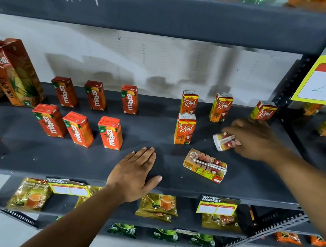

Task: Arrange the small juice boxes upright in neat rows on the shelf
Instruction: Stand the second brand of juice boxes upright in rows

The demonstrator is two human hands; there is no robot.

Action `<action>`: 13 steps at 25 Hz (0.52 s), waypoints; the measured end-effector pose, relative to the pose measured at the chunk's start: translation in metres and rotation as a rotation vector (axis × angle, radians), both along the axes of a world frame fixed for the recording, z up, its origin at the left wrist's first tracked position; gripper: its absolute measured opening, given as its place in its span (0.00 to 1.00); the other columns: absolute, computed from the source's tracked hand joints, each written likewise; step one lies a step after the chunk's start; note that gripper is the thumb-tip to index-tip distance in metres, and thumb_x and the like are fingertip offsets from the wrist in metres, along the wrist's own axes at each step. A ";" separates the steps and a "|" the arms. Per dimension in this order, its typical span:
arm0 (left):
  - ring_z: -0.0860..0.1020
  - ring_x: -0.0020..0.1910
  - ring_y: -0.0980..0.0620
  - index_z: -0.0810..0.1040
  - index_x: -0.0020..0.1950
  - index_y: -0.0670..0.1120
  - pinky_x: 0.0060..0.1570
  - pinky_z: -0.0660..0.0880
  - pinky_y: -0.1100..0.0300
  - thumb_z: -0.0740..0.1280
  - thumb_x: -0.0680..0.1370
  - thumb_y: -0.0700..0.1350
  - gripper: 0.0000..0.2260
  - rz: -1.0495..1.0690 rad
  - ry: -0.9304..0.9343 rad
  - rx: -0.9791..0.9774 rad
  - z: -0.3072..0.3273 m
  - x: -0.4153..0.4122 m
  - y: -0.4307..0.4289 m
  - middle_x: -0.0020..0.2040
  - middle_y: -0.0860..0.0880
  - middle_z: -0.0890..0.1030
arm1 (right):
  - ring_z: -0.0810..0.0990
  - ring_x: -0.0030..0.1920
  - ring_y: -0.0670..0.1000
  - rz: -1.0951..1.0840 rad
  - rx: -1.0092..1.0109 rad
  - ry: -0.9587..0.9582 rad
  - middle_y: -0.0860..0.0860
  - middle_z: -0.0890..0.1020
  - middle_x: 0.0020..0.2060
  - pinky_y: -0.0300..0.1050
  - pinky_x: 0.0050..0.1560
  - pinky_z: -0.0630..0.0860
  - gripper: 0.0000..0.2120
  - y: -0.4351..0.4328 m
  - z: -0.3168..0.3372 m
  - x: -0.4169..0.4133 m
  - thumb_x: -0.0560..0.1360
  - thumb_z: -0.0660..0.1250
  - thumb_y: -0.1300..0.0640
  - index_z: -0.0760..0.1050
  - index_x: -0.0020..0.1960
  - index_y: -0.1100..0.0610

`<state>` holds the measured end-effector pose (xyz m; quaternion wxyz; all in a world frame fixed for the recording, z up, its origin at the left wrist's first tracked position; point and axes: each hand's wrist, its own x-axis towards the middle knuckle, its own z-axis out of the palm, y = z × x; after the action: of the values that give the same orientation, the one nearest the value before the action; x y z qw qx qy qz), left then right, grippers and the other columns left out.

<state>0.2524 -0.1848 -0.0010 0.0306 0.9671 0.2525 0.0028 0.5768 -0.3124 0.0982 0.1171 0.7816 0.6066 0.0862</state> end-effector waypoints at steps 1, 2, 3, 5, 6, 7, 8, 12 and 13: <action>0.42 0.77 0.53 0.45 0.78 0.46 0.74 0.41 0.56 0.39 0.77 0.66 0.35 -0.002 -0.001 0.001 0.000 0.000 0.000 0.80 0.49 0.45 | 0.76 0.59 0.57 -0.099 0.097 0.136 0.53 0.77 0.60 0.53 0.57 0.74 0.27 0.000 -0.003 -0.003 0.70 0.71 0.45 0.69 0.66 0.49; 0.42 0.77 0.53 0.45 0.78 0.46 0.74 0.41 0.56 0.39 0.77 0.66 0.36 -0.002 -0.001 0.002 0.000 0.000 0.000 0.80 0.49 0.45 | 0.78 0.58 0.59 -0.226 0.219 0.300 0.55 0.78 0.59 0.54 0.55 0.76 0.28 0.001 -0.009 -0.007 0.69 0.72 0.43 0.69 0.64 0.53; 0.42 0.77 0.52 0.46 0.78 0.46 0.74 0.41 0.56 0.39 0.77 0.66 0.36 -0.001 -0.005 0.003 -0.001 0.000 0.000 0.80 0.49 0.45 | 0.79 0.57 0.60 -0.344 0.355 0.443 0.57 0.78 0.58 0.54 0.54 0.77 0.30 0.002 -0.017 -0.011 0.67 0.73 0.41 0.69 0.62 0.55; 0.43 0.77 0.53 0.47 0.78 0.46 0.74 0.41 0.56 0.38 0.76 0.67 0.36 0.001 -0.018 0.000 -0.003 -0.001 0.000 0.80 0.49 0.46 | 0.79 0.57 0.61 -0.494 0.614 0.620 0.59 0.79 0.56 0.54 0.54 0.78 0.32 0.006 -0.036 -0.021 0.65 0.76 0.41 0.69 0.59 0.58; 0.44 0.77 0.53 0.48 0.78 0.46 0.74 0.42 0.56 0.39 0.77 0.66 0.36 0.003 -0.026 -0.001 -0.003 0.000 0.000 0.80 0.49 0.47 | 0.79 0.57 0.61 -0.545 0.740 0.684 0.59 0.79 0.56 0.53 0.54 0.78 0.33 0.007 -0.044 -0.027 0.64 0.77 0.42 0.68 0.58 0.59; 0.44 0.77 0.53 0.49 0.78 0.46 0.74 0.42 0.56 0.40 0.77 0.66 0.35 0.004 -0.030 -0.001 -0.003 0.000 0.001 0.80 0.50 0.48 | 0.79 0.56 0.60 -0.588 0.858 0.747 0.58 0.79 0.55 0.52 0.53 0.77 0.33 0.007 -0.051 -0.034 0.63 0.78 0.43 0.68 0.58 0.59; 0.44 0.77 0.53 0.49 0.78 0.46 0.74 0.41 0.57 0.41 0.77 0.66 0.35 0.005 -0.034 0.000 -0.004 0.000 0.001 0.80 0.50 0.48 | 0.80 0.56 0.59 -0.626 0.946 0.798 0.57 0.79 0.55 0.52 0.53 0.78 0.35 0.007 -0.057 -0.038 0.62 0.79 0.44 0.68 0.59 0.58; 0.43 0.77 0.53 0.48 0.78 0.46 0.74 0.40 0.57 0.41 0.77 0.66 0.35 0.004 -0.034 0.004 -0.004 0.000 0.001 0.80 0.50 0.47 | 0.75 0.63 0.58 -0.657 0.986 0.888 0.57 0.72 0.62 0.55 0.61 0.76 0.45 0.006 -0.065 -0.041 0.59 0.80 0.43 0.61 0.66 0.58; 0.43 0.77 0.53 0.48 0.78 0.46 0.74 0.41 0.57 0.40 0.77 0.66 0.35 0.005 -0.033 0.004 -0.004 -0.001 0.001 0.80 0.50 0.47 | 0.72 0.65 0.58 -0.589 0.984 0.882 0.58 0.70 0.64 0.56 0.64 0.73 0.46 0.001 -0.062 -0.038 0.60 0.80 0.44 0.59 0.68 0.58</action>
<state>0.2519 -0.1842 -0.0049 0.0331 0.9663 0.2546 0.0193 0.5393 -0.3114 0.0363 -0.4858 0.8368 0.2524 -0.0093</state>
